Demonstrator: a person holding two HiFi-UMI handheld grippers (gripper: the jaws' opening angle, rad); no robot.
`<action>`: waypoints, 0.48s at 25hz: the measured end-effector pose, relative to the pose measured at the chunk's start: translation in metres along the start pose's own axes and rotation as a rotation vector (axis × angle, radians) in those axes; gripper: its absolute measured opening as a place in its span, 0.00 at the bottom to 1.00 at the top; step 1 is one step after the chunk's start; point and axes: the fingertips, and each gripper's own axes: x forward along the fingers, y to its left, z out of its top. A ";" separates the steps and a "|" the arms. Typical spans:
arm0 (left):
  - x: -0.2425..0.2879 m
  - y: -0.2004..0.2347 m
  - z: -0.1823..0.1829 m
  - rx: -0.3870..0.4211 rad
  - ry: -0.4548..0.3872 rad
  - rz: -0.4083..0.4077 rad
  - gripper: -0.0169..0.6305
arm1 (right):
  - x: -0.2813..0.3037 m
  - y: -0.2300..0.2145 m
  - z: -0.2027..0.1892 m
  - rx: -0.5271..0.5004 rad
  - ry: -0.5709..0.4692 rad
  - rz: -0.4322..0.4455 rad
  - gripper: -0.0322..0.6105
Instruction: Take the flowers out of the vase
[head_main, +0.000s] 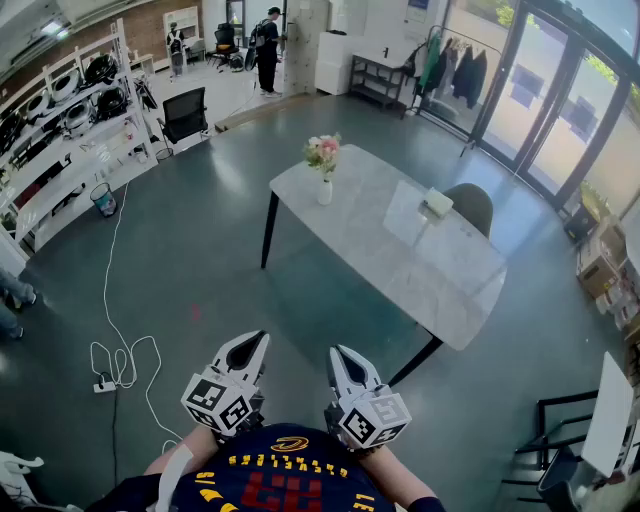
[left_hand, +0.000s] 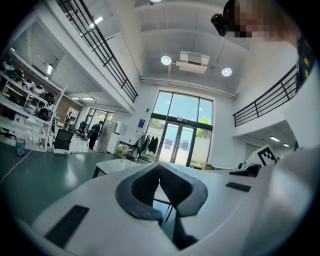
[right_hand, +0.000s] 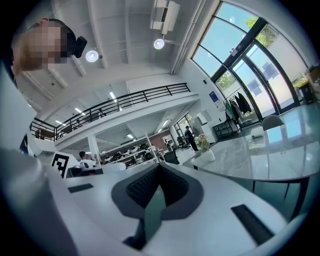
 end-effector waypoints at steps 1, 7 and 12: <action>-0.002 0.003 0.001 0.000 -0.002 0.001 0.03 | 0.003 0.002 -0.001 -0.001 0.003 0.000 0.06; -0.014 0.025 0.000 -0.019 0.005 0.004 0.03 | 0.018 0.019 -0.014 0.001 0.025 0.003 0.06; -0.029 0.051 -0.005 -0.042 0.011 0.006 0.03 | 0.035 0.036 -0.027 0.028 0.027 -0.005 0.06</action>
